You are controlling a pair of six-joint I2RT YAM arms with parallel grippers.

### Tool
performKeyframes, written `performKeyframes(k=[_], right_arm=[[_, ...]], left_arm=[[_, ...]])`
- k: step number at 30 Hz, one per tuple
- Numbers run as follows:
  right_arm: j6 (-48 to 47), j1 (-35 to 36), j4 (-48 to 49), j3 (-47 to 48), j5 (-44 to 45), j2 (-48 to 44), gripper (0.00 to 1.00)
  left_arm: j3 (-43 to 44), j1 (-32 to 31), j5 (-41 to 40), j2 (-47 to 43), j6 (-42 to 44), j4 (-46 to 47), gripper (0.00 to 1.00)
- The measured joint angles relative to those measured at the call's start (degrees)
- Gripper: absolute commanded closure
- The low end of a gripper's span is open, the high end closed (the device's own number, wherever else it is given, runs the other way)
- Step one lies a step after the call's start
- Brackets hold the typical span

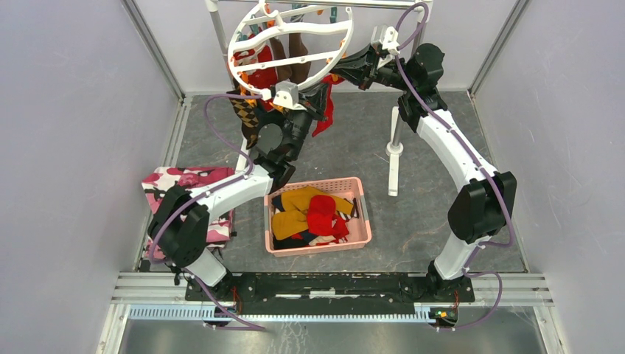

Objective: Clip the socks to the hanger
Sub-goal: Clamp the sock onto the hanger.

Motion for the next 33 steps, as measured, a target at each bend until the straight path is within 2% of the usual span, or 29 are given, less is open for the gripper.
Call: performKeyframes(k=[4, 12, 17, 21, 33], right_arm=[[-0.02, 0.22, 0.00, 0.00, 0.00, -0.02, 0.99], [0.66, 0.22, 0.20, 0.00, -0.15, -0.07, 0.67], [1.05, 0.22, 0.26, 0.00, -0.44, -0.09, 0.54], [1.18, 0.22, 0.22, 0.00, -0.61, -0.11, 0.49], [-0.35, 0.15, -3.58, 0.24, -0.90, -0.61, 0.29]], left_arm=[[0.00, 0.00, 0.61, -0.52, -1.22, 0.39, 0.98], [-0.11, 0.00, 0.98, -0.52, -2.03, 0.44, 0.98], [-0.57, 0.00, 0.94, -0.52, -2.27, 0.59, 0.98], [-0.68, 0.00, 0.92, -0.52, -2.43, 0.61, 0.98], [-2.32, 0.00, -0.20, -0.59, -2.99, 0.83, 0.67]])
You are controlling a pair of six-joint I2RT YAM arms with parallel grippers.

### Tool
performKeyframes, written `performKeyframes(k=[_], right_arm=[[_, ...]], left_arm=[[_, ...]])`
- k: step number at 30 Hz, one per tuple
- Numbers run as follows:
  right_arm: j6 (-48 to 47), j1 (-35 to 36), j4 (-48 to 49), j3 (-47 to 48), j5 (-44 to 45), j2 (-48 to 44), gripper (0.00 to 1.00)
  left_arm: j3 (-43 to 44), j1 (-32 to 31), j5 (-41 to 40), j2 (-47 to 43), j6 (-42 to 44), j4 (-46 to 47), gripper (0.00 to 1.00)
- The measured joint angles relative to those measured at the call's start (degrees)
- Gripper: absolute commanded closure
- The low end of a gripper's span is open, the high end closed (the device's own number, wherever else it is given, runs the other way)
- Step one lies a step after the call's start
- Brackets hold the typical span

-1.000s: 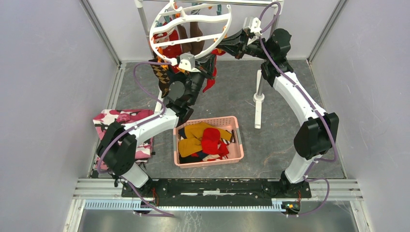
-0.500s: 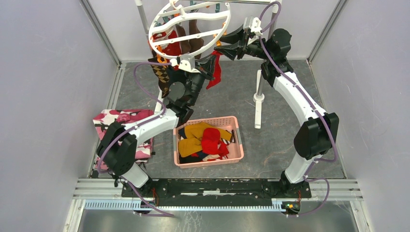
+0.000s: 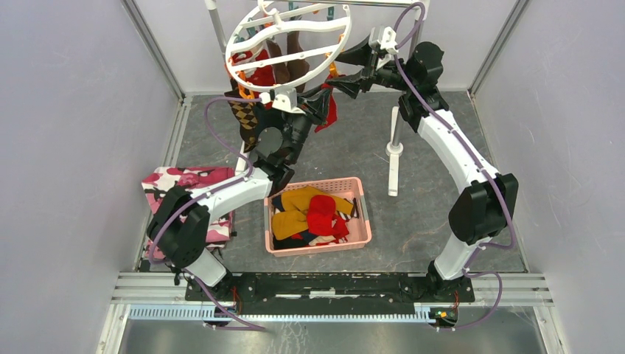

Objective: Clip the socks to the hanger
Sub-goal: Clamp the sock onto the hanger.

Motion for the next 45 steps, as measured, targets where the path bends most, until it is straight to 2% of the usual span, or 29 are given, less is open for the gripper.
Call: performKeyframes(k=[5, 8, 20, 25, 30, 33, 35, 37, 40, 45], right_arm=[[-3.30, -0.35, -6.01, 2.14, 0.02, -0.11, 0.20], [-6.16, -0.79, -10.64, 3.89, 0.13, -0.50, 0.15], [-18.08, -2.69, -28.26, 6.34, 0.44, -4.20, 0.13], [-21.29, -3.08, -33.90, 6.34, 0.02, -5.42, 0.12], [-23.78, -4.04, -38.47, 5.55, 0.13, -7.26, 0.11], [-25.35, -4.85, -40.22, 2.47, 0.98, -9.60, 0.10], [-26.49, -5.14, -40.92, -0.42, 1.62, -11.56, 0.07], [-27.96, -5.33, -42.32, -3.26, 2.78, -13.55, 0.02], [-29.49, -5.84, -42.49, -8.68, 4.50, -16.90, 0.02], [-29.59, -6.84, -39.01, -25.62, 6.03, -25.18, 0.02]], left_arm=[[-1.18, 0.00, -0.39, -0.98, -0.90, -0.24, 0.56], [-2.32, 0.00, -0.37, -2.58, -1.55, -0.28, 0.54], [-7.93, 0.00, 2.43, -11.58, -2.89, -2.12, 0.48], [-9.90, 0.00, 4.90, -14.49, -2.91, -4.66, 0.40], [-11.96, 0.00, 8.90, -18.38, -2.86, -8.59, 0.25], [-13.40, 0.00, 11.58, -21.35, -2.84, -11.30, 0.13], [-13.99, 0.00, 12.94, -22.73, -2.80, -12.68, 0.01], [-14.84, 0.00, 14.12, -24.06, -2.69, -14.14, 0.00], [-16.72, 0.00, 15.30, -25.29, -2.67, -15.32, 0.00], [-18.23, 0.55, 16.41, -25.42, -2.69, -19.91, 0.00]])
